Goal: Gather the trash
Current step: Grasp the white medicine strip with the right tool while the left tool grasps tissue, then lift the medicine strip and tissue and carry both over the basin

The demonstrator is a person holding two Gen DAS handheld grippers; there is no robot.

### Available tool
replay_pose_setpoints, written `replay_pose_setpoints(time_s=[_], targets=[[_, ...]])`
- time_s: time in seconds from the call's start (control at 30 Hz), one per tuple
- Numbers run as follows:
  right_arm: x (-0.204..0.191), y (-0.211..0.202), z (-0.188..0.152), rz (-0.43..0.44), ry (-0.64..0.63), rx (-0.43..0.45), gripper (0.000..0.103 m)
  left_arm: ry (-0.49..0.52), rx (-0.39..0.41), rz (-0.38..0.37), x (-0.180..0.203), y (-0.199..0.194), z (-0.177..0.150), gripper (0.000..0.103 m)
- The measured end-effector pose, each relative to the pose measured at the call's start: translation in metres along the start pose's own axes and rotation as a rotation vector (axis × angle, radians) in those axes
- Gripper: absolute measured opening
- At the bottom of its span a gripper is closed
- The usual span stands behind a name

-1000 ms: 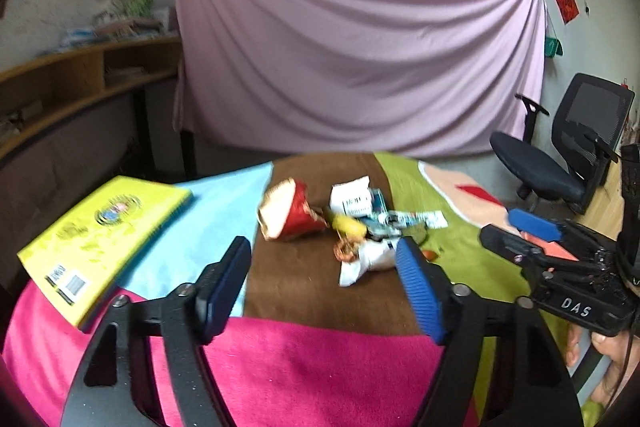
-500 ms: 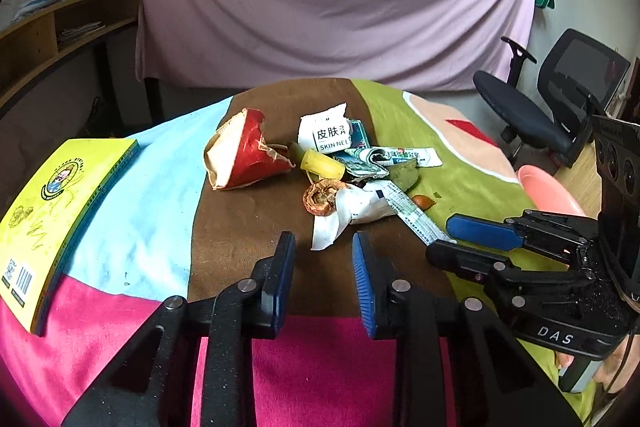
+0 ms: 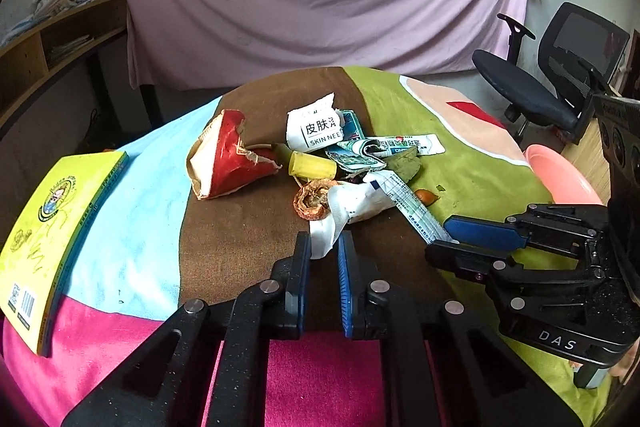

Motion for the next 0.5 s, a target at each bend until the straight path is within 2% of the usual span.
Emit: replay_pose_setpoints(time_s=[0.07,0.27,0.4,0.5], targets=[[-0.001,-0.004,0.000,0.001,-0.004,0.015,0.100,0.005,0.018,0.008,0.001,-0.005,-0.001,0.005],[-0.002,-0.024,-0.005,0.026,0.003,0.093,0.100,0.006,0.051,-0.011,0.002,-0.022,-0.010,0.004],[-0.004,-0.041,-0.010,0.017,0.008,0.143,0.100,0.012,0.056,-0.068,0.009,-0.034,-0.018,0.004],[-0.001,-0.052,-0.012,0.011,0.028,0.171,0.100,0.016,0.018,-0.111,0.015,-0.037,-0.028,0.004]])
Point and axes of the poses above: each gripper's, at about its wrist camera, not at the fingertips, and y roughly the way its jaws point, x to its right, z to its top, the point moved 4 cm from there along y, roughly the way its jaws point, and after that the axes turned 11 degrees about z, right-handed, at the moved point
